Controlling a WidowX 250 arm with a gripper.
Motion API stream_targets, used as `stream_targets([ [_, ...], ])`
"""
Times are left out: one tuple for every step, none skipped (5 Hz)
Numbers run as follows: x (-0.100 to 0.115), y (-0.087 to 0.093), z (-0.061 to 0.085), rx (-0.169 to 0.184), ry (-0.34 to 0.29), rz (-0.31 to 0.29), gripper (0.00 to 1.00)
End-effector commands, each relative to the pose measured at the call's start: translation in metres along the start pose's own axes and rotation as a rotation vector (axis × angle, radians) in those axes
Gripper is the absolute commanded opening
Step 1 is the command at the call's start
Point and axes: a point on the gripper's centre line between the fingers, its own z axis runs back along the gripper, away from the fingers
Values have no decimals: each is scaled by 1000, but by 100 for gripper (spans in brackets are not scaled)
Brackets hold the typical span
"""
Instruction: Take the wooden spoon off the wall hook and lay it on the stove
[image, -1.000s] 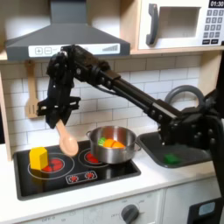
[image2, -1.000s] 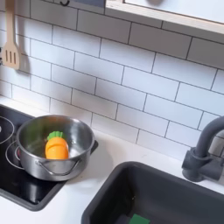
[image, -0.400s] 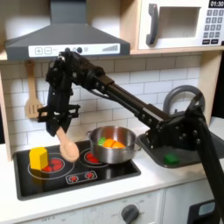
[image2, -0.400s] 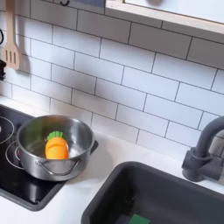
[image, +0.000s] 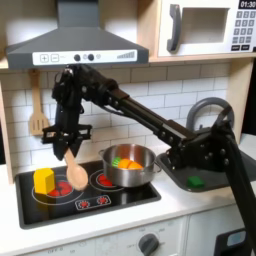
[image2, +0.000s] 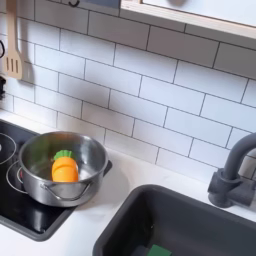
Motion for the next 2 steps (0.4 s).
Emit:
stream_targets([
  [-5,9,-4,22,22,-17,0],
  [-8,9,-9,29,34,-40,0],
])
